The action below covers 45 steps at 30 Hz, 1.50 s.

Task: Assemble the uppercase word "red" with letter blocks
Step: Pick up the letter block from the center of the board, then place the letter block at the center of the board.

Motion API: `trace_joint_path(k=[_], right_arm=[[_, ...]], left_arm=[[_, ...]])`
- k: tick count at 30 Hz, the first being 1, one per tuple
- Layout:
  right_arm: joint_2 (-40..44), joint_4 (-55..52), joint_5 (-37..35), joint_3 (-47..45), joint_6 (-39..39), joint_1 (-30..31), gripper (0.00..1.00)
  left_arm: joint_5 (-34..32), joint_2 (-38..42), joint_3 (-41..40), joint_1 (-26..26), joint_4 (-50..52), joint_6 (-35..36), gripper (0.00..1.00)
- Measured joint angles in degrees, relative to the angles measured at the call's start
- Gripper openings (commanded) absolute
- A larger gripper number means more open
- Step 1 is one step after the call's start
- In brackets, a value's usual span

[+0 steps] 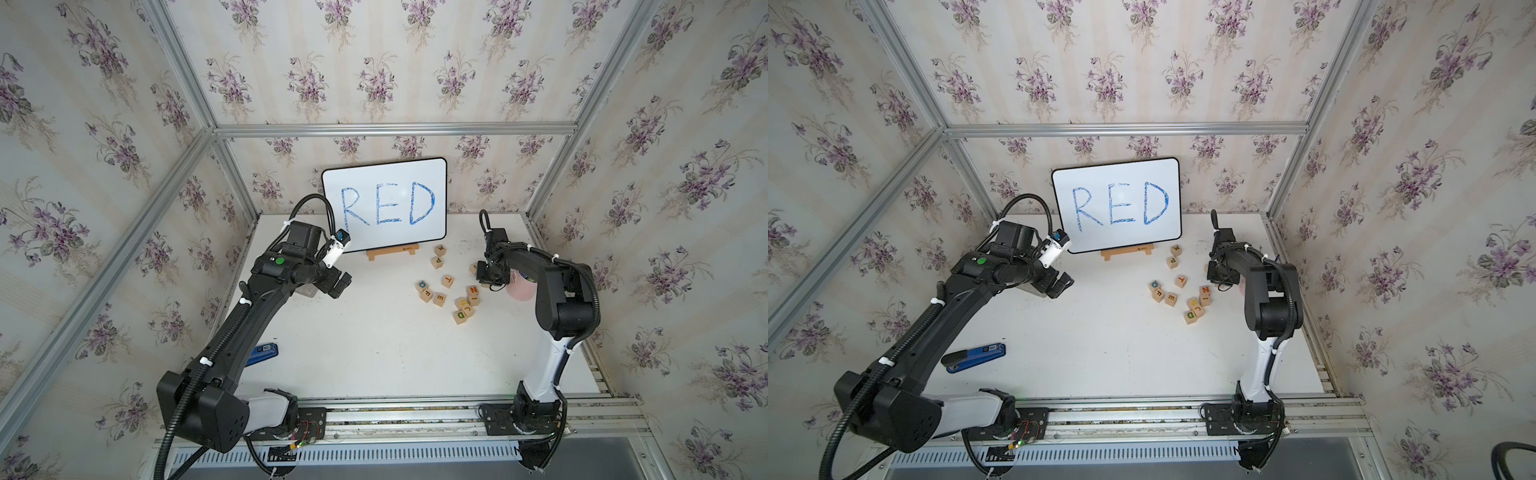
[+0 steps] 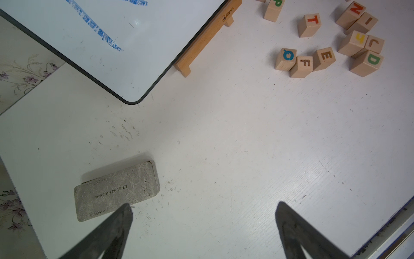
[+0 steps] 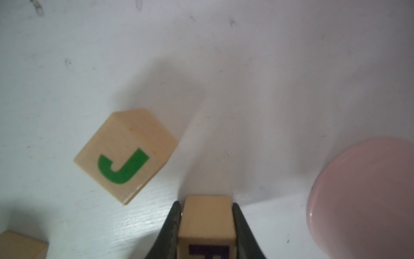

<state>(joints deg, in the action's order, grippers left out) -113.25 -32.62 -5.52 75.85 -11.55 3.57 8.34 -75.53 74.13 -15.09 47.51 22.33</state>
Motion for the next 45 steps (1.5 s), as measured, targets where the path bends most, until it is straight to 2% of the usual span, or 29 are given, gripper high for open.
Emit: trace_joint_path(k=[10, 15, 20, 26, 32, 39, 45], right_arm=[[8.6, -0.4, 2.4, -0.7, 0.0, 2.2, 0.07], [11.4, -2.7, 5.5, 0.8, 0.8, 8.7, 0.08], [12.8, -3.7, 8.2, 1.7, 0.0, 18.5, 0.09], [11.6, -2.9, 11.4, 0.6, -2.2, 31.1, 0.1], [8.8, -2.1, 12.4, -0.2, -3.9, 39.2, 0.12], [2.6, -2.1, 11.8, 3.2, -4.8, 42.4, 0.12], [-2.7, -3.2, 10.2, 8.0, -4.8, 44.1, 0.17]], left_arm=[[-3.6, 0.2, 1.2, 0.1, -0.1, -1.4, 0.99], [-4.8, -0.3, 3.5, 0.2, -0.3, -2.1, 0.99], [-5.2, -0.1, 5.7, 0.3, -0.6, -2.8, 0.99], [-5.0, 1.7, 5.9, 0.4, -0.6, -3.0, 0.99], [-3.9, 3.8, 4.8, 0.4, -0.1, -2.7, 0.99], [-1.1, 4.9, 4.9, 0.4, 2.7, -0.3, 0.99], [0.3, 5.6, 4.9, 0.3, 4.4, 1.1, 0.99]])
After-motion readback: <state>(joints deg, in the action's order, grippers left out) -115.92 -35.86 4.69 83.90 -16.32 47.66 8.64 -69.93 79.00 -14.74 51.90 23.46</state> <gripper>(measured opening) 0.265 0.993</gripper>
